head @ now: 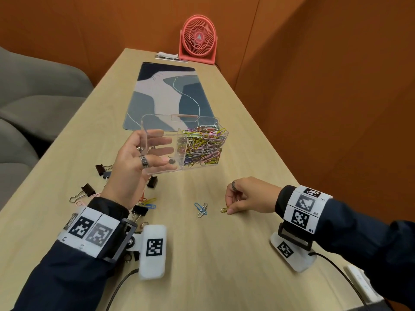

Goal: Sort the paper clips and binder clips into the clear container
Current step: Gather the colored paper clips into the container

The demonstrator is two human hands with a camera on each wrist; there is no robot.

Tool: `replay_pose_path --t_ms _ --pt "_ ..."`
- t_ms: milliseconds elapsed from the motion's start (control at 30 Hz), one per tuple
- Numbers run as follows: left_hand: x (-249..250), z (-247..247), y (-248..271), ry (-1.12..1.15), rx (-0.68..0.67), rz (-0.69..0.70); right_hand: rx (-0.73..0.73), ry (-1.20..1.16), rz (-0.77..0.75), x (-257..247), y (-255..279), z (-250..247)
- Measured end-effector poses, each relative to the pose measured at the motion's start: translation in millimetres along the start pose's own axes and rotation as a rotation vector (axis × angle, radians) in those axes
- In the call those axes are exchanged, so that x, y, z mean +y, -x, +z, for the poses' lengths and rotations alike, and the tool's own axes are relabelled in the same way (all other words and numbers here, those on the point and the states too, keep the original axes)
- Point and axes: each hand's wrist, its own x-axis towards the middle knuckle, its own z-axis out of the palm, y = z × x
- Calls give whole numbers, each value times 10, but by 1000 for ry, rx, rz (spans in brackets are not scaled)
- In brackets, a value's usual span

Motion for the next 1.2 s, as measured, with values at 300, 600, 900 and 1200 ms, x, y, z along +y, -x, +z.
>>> replay_pose_path --t_ms 300,600,900,1200 --pt "15 0 2 11 -10 2 24 -107 -89 -142 50 18" --pt "24 -26 -7 15 3 9 41 -91 -63 -434 -183 227" --pt "17 -2 1 0 -12 10 30 26 0 -476 -232 172" --pt "1 -13 1 -26 -23 10 58 72 -66 -480 -185 188"
